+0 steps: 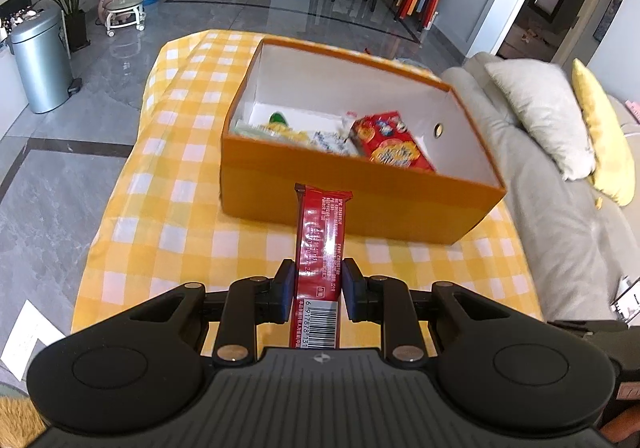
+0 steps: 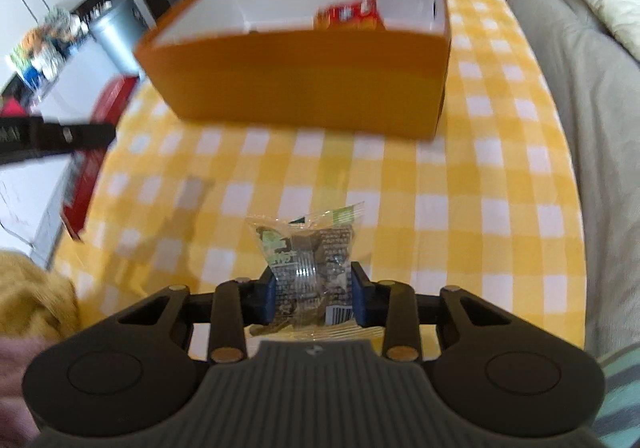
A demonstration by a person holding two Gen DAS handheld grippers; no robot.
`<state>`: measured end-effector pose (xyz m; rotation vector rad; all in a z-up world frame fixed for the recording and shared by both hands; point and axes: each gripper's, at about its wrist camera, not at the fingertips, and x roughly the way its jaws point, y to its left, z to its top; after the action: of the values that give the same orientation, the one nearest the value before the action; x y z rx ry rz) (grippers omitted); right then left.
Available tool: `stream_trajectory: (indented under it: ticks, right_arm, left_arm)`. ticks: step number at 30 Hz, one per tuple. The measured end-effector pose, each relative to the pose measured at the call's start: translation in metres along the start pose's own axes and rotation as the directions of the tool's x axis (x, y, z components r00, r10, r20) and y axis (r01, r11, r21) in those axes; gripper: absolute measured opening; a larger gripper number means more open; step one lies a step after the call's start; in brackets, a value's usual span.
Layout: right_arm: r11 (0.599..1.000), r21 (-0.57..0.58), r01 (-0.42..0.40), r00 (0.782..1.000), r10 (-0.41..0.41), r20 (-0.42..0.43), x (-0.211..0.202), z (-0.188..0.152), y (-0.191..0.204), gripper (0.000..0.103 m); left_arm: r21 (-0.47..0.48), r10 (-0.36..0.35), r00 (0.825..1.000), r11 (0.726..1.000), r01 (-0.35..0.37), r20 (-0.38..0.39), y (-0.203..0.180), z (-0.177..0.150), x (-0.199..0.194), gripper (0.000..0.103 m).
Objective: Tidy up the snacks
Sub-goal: 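Carry both snacks over the orange box and open both tools to drop them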
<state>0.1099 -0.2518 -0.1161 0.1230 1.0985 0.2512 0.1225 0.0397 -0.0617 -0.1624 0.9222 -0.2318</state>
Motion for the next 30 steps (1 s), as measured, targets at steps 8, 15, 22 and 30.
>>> stream_trajectory:
  ticks: [8,15,22,30]
  right_arm:
    - [0.998,0.018,-0.052,0.989,0.049,0.138,-0.038,0.058,-0.002,0.032]
    - [0.996,0.019,-0.087,0.973,0.081,0.215,-0.043,0.117,0.004,0.032]
    - [0.995,0.007,-0.102,0.969,0.097,0.228,-0.013,0.163,0.012,0.032]
    - [0.998,-0.037,-0.058,0.98,0.063,0.19,0.043,0.202,0.02,0.032]
  left_arm:
    - [0.052,-0.031,0.997,0.998,0.027,0.07,-0.012,0.05,-0.011,0.027]
    - [0.081,-0.032,0.996,0.996,0.025,0.081,-0.022,0.102,0.006,0.027]
    - [0.147,0.017,0.999,0.989,-0.021,0.027,-0.027,0.141,0.05,0.027]
    - [0.249,0.096,0.995,0.965,-0.084,-0.036,-0.017,0.161,0.109,0.027]
